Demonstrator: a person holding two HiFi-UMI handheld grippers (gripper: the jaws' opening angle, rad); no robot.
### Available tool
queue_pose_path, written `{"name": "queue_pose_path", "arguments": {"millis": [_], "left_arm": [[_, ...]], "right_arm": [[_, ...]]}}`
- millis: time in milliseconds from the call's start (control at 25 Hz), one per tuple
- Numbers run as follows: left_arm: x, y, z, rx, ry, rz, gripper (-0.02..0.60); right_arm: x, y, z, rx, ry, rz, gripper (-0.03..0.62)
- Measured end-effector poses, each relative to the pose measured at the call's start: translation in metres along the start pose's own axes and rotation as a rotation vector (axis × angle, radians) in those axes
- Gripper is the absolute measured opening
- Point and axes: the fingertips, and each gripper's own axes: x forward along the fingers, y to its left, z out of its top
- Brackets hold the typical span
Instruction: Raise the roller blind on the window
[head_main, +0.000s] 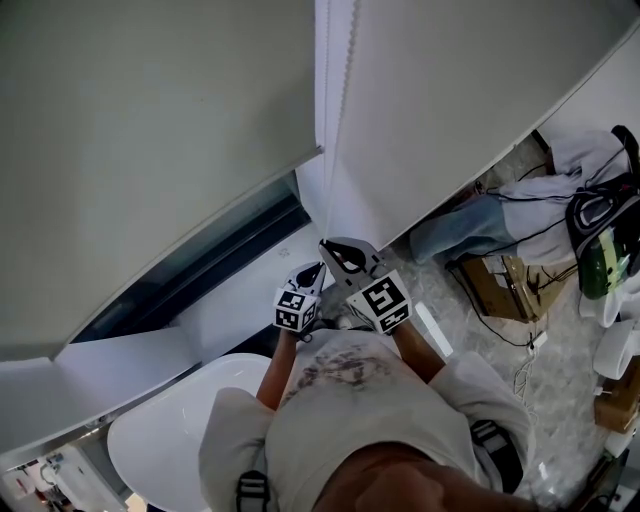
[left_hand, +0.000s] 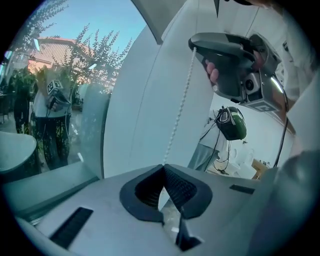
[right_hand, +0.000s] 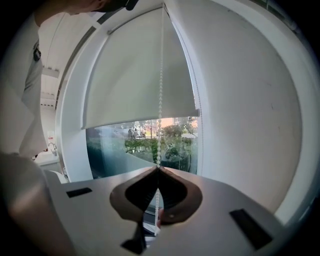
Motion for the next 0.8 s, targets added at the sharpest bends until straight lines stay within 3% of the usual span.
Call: {"name": "queue_pose_path", "arguments": {"millis": [200,360,560,800], "left_arm": [[-0.004,-0.003,-0.011,0.028,0.011,-0.005,0.009],[-0.021,-0.008,0.006,0.045,-0.029,0.002,0.009],[-0.047,-0.016,0.057,0.077,-0.103,-0.007,0.038],[-0.089,-0.035,0.157,0.120,-0.239,-0.046,0.071]], "right_arm": [[0.001,0.000,-0.012,-0.008,0.012,0.002,0.061],[0.001,-0.002,-0.011,-0.019,0.010,0.008,0.061],[0.003,-0.003,-0.011,-0.022,0.006,0.014,0.063],[0.003,-0.004,-0.012,-0.015,-0.002,0.015,0.061]]}}
